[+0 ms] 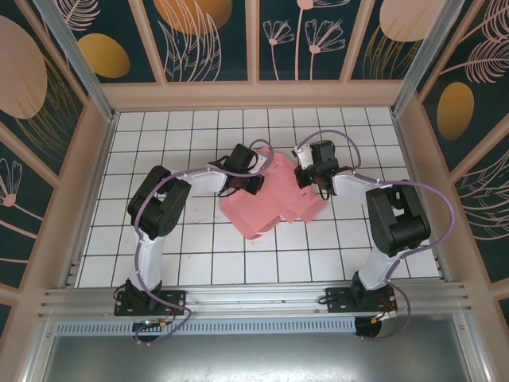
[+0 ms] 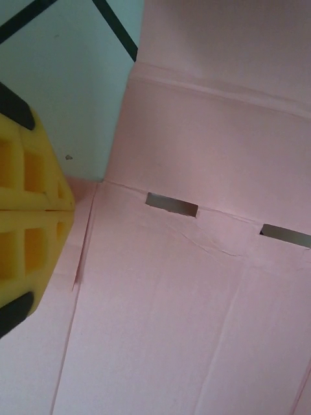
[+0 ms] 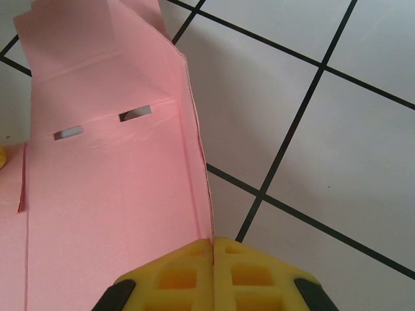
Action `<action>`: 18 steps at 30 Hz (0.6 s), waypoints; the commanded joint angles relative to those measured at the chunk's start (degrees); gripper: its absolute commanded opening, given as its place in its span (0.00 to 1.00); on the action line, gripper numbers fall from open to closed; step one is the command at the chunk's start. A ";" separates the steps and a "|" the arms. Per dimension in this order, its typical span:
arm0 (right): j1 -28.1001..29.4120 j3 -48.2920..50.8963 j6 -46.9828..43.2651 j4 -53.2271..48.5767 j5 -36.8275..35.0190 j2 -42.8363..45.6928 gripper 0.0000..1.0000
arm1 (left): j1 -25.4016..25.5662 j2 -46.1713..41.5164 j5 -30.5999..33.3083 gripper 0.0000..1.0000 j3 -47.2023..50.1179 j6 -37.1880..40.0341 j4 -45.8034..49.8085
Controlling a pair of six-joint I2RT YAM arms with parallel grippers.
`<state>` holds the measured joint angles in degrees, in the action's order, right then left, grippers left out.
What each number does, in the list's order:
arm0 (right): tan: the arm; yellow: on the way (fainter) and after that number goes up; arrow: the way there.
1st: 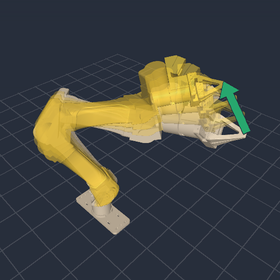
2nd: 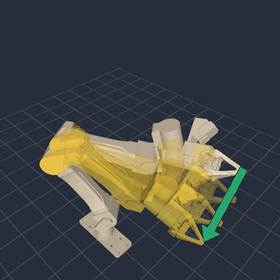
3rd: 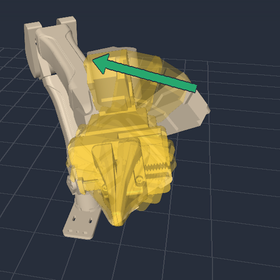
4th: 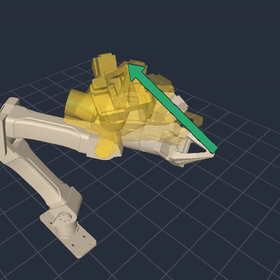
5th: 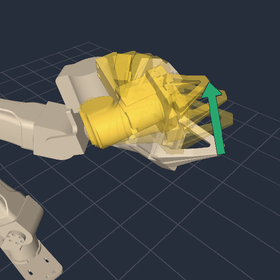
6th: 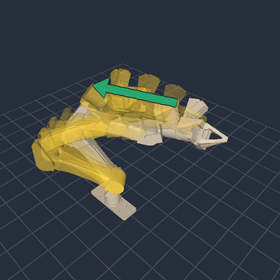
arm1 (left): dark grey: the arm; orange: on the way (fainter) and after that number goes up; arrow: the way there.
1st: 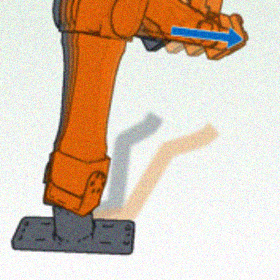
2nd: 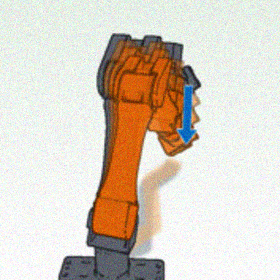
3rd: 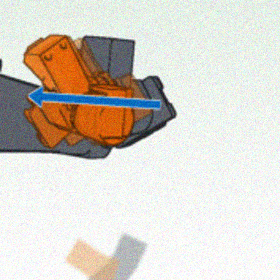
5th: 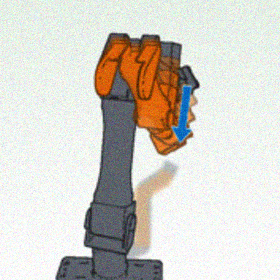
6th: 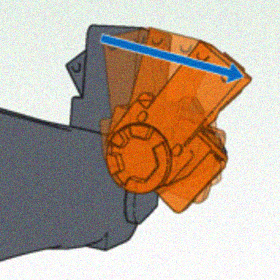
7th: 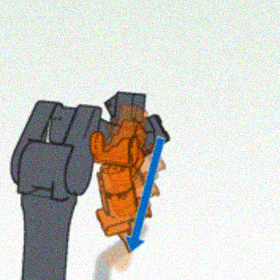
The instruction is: Fold the paper box
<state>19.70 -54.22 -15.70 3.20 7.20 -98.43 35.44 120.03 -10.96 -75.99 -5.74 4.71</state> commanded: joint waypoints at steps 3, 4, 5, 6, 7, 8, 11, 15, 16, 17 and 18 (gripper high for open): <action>-0.26 0.43 0.85 1.27 -2.98 2.10 0.00 | 0.53 5.03 13.53 0.09 2.44 3.79 7.51; -0.27 0.51 0.85 1.24 -2.98 2.13 0.00 | 0.62 5.29 15.40 0.09 2.75 4.13 7.59; -0.27 0.51 0.98 1.29 -2.92 2.12 0.00 | 0.66 5.43 16.25 0.10 3.09 4.32 7.51; -0.24 0.51 1.05 1.37 -2.85 2.16 0.00 | 0.67 5.57 17.13 0.11 3.25 4.19 7.42; -0.22 0.56 1.17 1.43 -2.81 2.09 0.00 | 0.75 5.35 17.46 0.12 3.42 3.97 7.22; -0.24 0.35 1.22 1.42 -2.81 2.03 0.00 | 0.70 4.78 17.24 0.12 3.97 3.86 6.44; -0.28 0.34 0.95 1.20 -2.63 2.28 0.00 | 0.60 1.22 12.19 0.14 5.31 2.58 3.02; -0.25 0.87 -0.12 1.12 -3.22 3.12 0.00 | 0.34 -4.42 2.97 0.27 4.38 -0.18 0.04; -0.20 0.99 -0.44 1.13 -3.48 3.34 0.00 | 0.27 -5.64 1.35 0.32 4.14 -0.86 -0.93; -0.18 1.04 -0.64 0.98 -3.91 3.34 0.00 | 0.14 -7.61 -0.78 0.36 4.18 -1.92 -2.61; -0.10 1.00 -0.90 0.92 -4.45 3.36 0.00 | -0.16 -9.36 -2.68 0.40 4.11 -3.21 -4.16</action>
<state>19.77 -53.65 -15.92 3.16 6.17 -97.69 36.07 116.99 -6.37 -72.25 -5.41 1.10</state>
